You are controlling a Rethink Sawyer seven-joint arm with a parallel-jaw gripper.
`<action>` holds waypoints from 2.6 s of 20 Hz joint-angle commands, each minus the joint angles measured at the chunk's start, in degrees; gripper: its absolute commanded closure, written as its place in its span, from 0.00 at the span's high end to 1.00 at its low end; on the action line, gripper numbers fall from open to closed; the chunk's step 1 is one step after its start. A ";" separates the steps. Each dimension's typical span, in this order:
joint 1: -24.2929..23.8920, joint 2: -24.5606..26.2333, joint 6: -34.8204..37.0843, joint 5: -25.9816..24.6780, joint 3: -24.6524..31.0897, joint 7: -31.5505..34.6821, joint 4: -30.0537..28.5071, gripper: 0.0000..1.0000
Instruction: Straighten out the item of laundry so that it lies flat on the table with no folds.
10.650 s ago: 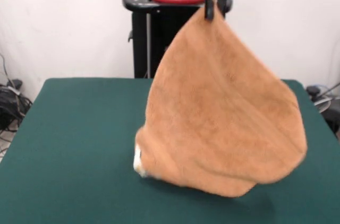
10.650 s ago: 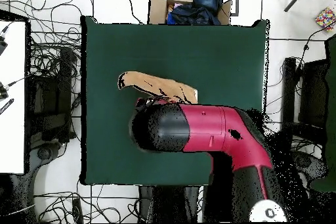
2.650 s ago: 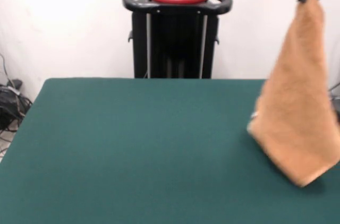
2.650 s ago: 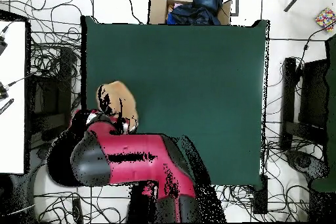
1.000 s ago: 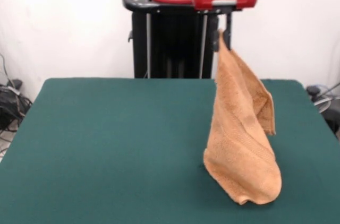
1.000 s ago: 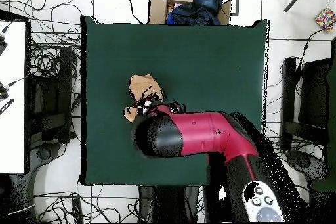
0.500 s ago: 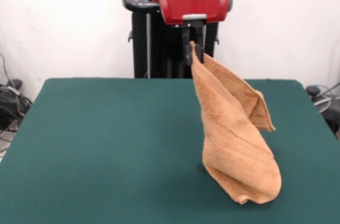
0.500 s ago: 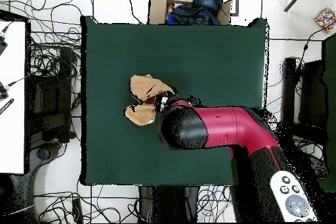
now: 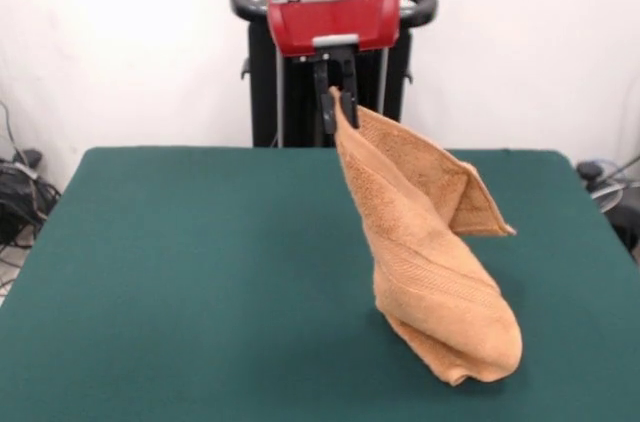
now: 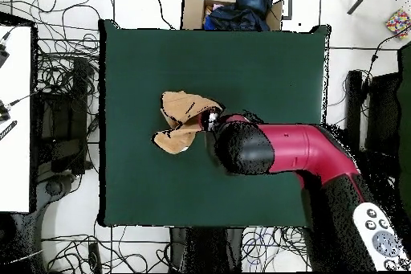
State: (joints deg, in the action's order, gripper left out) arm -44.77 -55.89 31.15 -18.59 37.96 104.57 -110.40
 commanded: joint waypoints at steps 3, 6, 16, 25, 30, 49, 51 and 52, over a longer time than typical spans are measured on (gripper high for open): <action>-2.74 6.80 9.34 -4.17 5.24 -16.28 7.29 0.00; -3.23 9.12 10.08 -4.92 5.18 -18.36 9.65 0.00; -4.17 13.09 13.35 -5.31 4.71 -24.88 16.12 0.00; -4.93 15.79 16.46 -5.79 4.84 -29.40 21.30 0.00; -5.51 16.45 17.49 -5.76 4.90 -31.61 22.77 0.00; -4.62 21.28 18.39 -6.48 4.11 -35.30 28.66 0.00; -4.58 21.46 18.60 -6.48 4.16 -35.48 28.91 0.00; -4.50 21.59 18.88 -6.46 4.16 -35.59 29.21 0.00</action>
State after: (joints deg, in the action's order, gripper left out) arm -50.30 -35.45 44.42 -23.08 40.21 79.84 -84.05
